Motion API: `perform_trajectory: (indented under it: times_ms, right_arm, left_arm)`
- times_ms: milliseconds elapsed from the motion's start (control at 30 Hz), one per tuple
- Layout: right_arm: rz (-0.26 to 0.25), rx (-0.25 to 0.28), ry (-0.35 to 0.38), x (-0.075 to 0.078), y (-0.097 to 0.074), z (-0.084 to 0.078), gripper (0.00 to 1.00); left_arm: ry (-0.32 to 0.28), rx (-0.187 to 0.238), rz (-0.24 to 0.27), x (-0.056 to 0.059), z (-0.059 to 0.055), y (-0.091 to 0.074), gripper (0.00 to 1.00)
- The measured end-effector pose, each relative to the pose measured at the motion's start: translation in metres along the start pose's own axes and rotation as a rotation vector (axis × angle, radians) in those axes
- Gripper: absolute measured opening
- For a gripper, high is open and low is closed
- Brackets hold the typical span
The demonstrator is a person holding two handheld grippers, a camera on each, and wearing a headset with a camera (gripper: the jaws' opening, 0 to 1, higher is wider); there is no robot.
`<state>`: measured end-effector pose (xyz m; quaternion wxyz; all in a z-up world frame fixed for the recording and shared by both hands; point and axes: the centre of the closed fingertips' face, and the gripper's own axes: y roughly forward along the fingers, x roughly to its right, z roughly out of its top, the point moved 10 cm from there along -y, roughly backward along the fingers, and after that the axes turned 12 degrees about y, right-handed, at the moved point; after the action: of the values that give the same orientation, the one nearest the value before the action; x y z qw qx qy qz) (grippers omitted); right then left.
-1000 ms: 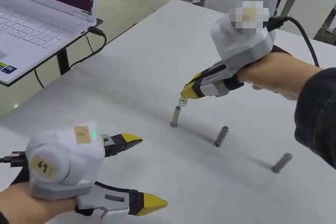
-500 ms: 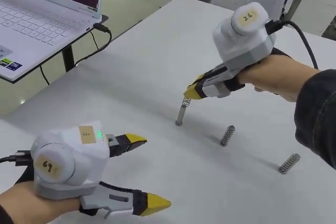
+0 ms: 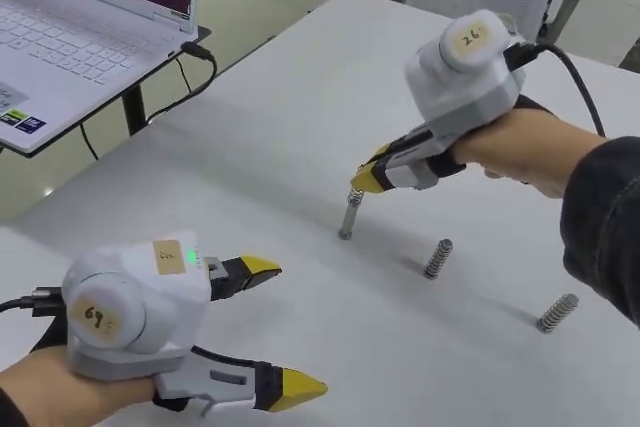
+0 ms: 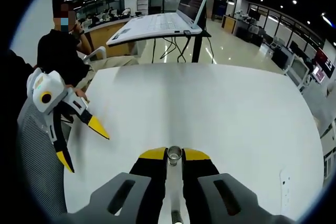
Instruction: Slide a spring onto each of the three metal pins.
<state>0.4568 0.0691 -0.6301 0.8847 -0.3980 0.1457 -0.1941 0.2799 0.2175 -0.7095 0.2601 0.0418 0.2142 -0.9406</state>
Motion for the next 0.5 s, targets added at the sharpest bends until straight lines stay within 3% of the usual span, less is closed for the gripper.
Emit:
perform_trajectory:
  times_ms: [500]
  right_arm:
    - [0.002, -0.009, 0.027, -0.002, 0.011, -0.012, 0.08]
  left_arm:
    - [-0.004, -0.006, -0.005, -0.001, -0.002, 0.000, 0.66]
